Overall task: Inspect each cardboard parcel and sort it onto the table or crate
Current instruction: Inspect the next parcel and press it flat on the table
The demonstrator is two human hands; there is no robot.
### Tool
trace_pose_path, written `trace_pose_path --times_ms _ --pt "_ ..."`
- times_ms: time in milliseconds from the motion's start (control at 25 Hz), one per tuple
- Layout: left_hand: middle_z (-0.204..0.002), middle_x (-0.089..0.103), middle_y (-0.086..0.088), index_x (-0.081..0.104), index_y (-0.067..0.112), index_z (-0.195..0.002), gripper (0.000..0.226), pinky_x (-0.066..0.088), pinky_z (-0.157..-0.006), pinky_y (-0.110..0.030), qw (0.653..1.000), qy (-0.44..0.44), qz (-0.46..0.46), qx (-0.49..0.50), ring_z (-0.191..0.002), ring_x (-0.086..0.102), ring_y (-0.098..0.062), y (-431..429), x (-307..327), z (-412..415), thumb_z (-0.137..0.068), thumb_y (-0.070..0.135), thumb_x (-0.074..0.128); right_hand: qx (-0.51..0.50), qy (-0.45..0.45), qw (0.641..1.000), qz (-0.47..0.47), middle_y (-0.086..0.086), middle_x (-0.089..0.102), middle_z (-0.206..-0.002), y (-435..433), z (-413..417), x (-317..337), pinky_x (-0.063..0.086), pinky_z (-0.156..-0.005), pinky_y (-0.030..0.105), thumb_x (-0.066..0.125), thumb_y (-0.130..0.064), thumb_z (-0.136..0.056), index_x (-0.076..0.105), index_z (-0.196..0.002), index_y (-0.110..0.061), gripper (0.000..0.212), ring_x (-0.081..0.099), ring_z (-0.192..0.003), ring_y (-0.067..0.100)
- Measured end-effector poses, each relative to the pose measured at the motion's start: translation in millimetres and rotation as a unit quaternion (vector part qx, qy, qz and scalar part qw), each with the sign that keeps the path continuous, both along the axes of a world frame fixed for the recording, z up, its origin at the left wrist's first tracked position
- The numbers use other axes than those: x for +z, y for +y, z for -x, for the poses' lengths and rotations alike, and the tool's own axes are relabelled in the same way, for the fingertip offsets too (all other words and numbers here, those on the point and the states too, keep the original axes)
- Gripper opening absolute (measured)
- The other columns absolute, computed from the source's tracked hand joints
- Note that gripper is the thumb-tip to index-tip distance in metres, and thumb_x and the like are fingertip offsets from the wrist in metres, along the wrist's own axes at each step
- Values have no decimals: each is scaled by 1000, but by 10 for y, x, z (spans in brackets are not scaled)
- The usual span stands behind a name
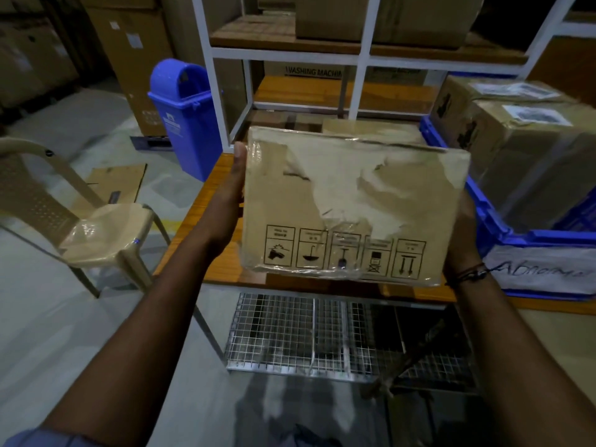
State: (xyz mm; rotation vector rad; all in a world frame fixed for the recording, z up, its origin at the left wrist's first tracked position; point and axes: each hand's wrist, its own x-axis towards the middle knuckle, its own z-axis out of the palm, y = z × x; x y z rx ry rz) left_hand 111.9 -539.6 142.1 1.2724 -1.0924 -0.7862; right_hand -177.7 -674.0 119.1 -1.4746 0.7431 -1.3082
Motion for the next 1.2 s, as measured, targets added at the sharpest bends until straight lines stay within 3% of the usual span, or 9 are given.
trace_pose_path --times_ms 120,240,480,640,760,880,1000,1120,1200 --pt "-122 73 -12 75 43 -108 59 48 -105 -65 1000 25 -10 -8 -117 68 -36 0 -22 -19 -106 61 18 5 26 999 32 -14 77 -95 -76 51 2 59 -82 28 77 -72 -73 63 -118 -9 79 71 -91 3" --pt "-106 78 0 71 32 -111 54 62 -85 -39 998 46 -34 -5 -101 75 -22 -8 -101 -26 -112 49 20 20 125 985 117 12 65 -137 -282 207 -89 50 -107 57 63 -31 -101 52 -145 1 55 62 -127 25" --pt "-93 79 7 67 22 -109 42 59 -77 -25 995 50 -60 59 -89 74 -9 -101 -291 -98 -113 40 29 154 299 928 161 -9 52 -154 -293 312 74 39 -118 33 72 -65 -82 56 -146 -28 76 38 -150 10" --pt "-120 73 4 64 26 -126 52 53 -104 -46 991 -48 -59 112 -114 68 -13 -321 -403 -222 -104 65 38 206 465 848 150 -18 39 -161 -197 110 43 34 -121 37 64 -92 -65 45 -154 -38 106 34 -148 3" --pt "-157 46 -4 38 23 -155 89 38 -118 -50 984 -65 -65 151 -141 48 -22 -453 -478 -198 -89 82 45 137 553 793 216 -11 33 -167 -85 -121 -111 28 -125 43 51 -101 -62 36 -159 -38 116 28 -152 10" --pt "-171 21 -1 17 34 -164 110 35 -120 -54 981 -46 -103 157 -152 34 -26 -531 -530 -218 -78 89 57 76 597 759 249 -5 33 -166 90 -312 -195 30 -121 49 34 -108 -61 35 -159 -36 122 30 -151 18" --pt "-168 31 -1 28 32 -162 94 42 -114 -57 979 -59 -159 112 -147 41 -25 -518 -523 -170 -86 78 60 16 636 724 265 2 44 -158 230 -528 -277 35 -111 50 26 -105 -66 46 -151 -32 114 39 -143 25" --pt "-161 44 -10 40 16 -158 71 37 -115 -44 949 -232 -200 78 -145 43 -30 -498 -515 38 -103 60 49 -50 653 709 259 5 59 -137 283 -754 -388 39 -98 48 17 -98 -76 62 -129 -28 99 51 -126 30" --pt "-158 46 -12 44 13 -155 65 27 -120 -49 925 -320 -188 81 -148 36 -36 -480 -541 154 -106 57 42 -84 636 723 257 7 62 -126 227 -850 -396 40 -93 46 28 -85 -88 67 -122 -24 80 54 -118 31"
